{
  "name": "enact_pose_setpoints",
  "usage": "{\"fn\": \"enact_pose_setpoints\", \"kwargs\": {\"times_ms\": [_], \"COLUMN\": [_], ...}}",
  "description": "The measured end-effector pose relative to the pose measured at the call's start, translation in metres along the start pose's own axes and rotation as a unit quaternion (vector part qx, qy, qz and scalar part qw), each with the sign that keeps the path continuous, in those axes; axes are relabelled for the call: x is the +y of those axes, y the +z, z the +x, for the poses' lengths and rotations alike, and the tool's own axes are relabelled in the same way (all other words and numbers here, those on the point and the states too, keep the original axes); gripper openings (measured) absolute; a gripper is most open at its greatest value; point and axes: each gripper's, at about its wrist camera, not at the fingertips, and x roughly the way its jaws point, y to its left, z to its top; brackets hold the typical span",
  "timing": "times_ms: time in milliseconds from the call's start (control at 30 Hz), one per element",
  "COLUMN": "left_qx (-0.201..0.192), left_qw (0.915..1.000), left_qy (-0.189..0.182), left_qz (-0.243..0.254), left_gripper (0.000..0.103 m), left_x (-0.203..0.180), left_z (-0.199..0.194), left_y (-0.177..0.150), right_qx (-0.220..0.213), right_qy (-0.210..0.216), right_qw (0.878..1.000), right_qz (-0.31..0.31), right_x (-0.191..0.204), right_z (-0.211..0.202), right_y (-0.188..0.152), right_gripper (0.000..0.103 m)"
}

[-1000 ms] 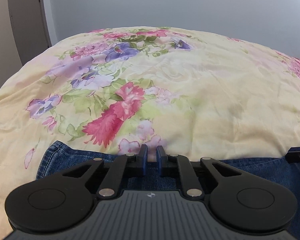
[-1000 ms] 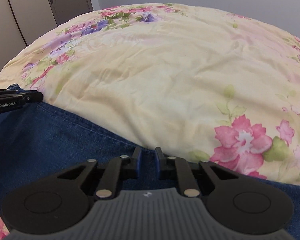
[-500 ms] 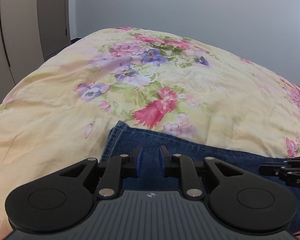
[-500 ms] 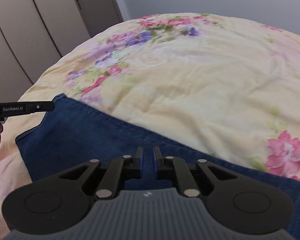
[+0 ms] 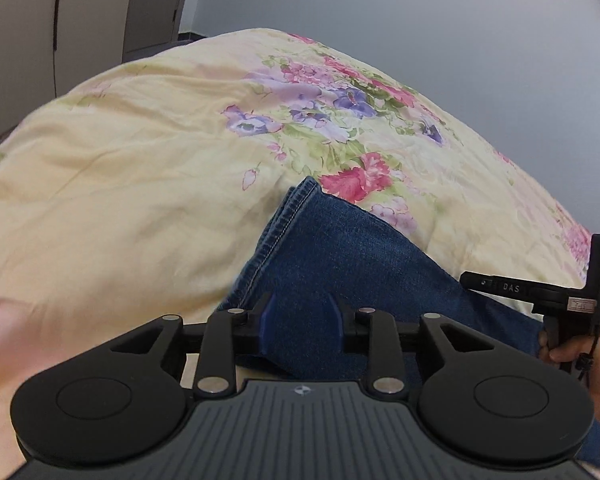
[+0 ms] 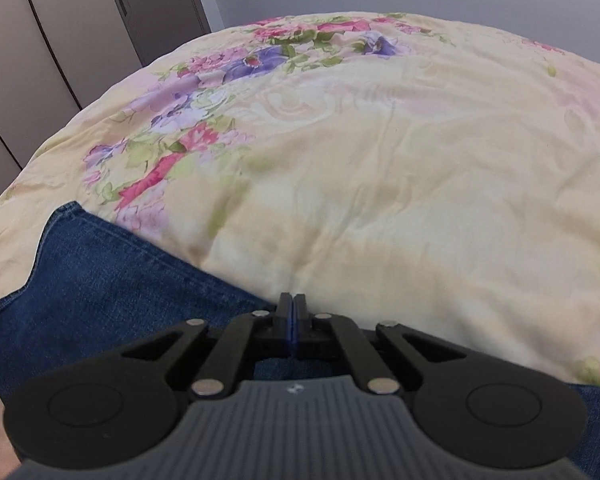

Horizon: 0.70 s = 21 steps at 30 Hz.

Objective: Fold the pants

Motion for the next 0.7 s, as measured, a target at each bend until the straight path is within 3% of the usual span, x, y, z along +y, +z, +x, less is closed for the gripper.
{"fn": "enact_pose_setpoints", "kwargs": {"times_ms": [167, 233, 333, 433, 600, 700], "left_qx": [0.001, -0.001, -0.007, -0.026, -0.051, -0.066], "left_qw": [0.9939, 0.9847, 0.9691, 0.9604, 0.9703, 0.9788], "left_qy": [-0.048, -0.077, -0.1, -0.102, -0.054, -0.006], "left_qz": [-0.1, -0.156, -0.225, -0.258, -0.23, -0.194], "left_gripper": [0.056, 0.063, 0.064, 0.064, 0.06, 0.049], "left_x": [0.021, 0.032, 0.044, 0.047, 0.037, 0.026], "left_z": [-0.018, -0.019, -0.013, -0.002, 0.019, 0.029], "left_y": [-0.026, -0.036, -0.051, -0.061, -0.062, -0.053], "right_qx": [-0.001, -0.004, -0.003, 0.0, 0.005, 0.006], "right_qy": [-0.006, -0.006, -0.011, -0.024, -0.056, -0.08], "right_qw": [1.0, 1.0, 1.0, 1.0, 0.998, 0.997], "right_qz": [0.01, -0.005, -0.013, -0.016, -0.001, 0.011], "right_x": [-0.008, -0.013, -0.03, -0.053, -0.109, -0.146], "right_z": [-0.026, -0.047, -0.08, -0.114, -0.173, -0.204], "right_y": [0.008, 0.006, -0.001, -0.014, -0.043, -0.059], "right_gripper": [0.0, 0.002, 0.002, 0.002, 0.003, 0.003]}}
